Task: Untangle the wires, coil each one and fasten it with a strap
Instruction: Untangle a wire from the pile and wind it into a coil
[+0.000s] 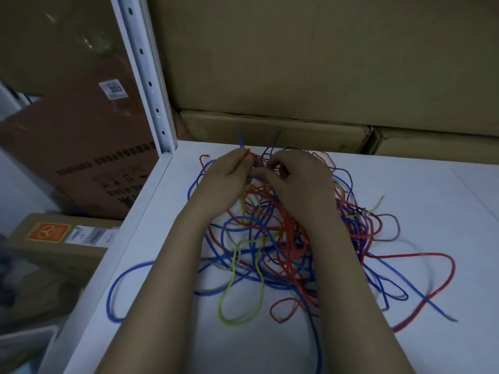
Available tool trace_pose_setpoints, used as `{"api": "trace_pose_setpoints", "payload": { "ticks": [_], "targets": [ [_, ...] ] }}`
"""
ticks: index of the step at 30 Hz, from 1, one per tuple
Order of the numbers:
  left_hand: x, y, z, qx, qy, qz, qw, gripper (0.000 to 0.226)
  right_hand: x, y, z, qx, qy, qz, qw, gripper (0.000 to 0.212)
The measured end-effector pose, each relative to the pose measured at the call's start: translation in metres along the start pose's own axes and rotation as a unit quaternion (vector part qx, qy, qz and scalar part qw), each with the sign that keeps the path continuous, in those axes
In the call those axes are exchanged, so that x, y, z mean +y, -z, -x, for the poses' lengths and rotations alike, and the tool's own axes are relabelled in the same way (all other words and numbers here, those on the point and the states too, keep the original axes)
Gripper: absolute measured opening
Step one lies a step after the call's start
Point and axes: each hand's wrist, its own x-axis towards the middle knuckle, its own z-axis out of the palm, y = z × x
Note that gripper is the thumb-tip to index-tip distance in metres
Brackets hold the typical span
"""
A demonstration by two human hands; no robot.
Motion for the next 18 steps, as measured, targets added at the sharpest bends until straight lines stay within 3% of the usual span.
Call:
{"api": "trace_pose_setpoints", "payload": {
  "ticks": [6,9,14,18],
  "targets": [
    [0.001,0.011,-0.009,0.008,0.011,0.009,1.000,0.033,0.005,0.004,-0.009,-0.076,-0.013,-0.109,0.991,0.018],
    [0.000,0.010,-0.010,-0.008,0.018,-0.004,1.000,0.035,0.003,0.001,-0.011,-0.034,0.004,-0.076,0.997,0.019],
    [0.008,0.006,-0.013,-0.042,0.001,0.010,0.999,0.036,-0.001,0.001,-0.025,0.112,-0.003,-0.034,0.993,0.022],
    [0.011,0.011,-0.018,-0.057,-0.012,0.091,0.994,0.042,0.003,-0.002,-0.028,0.101,-0.060,-0.119,0.986,0.030]
  ]
}}
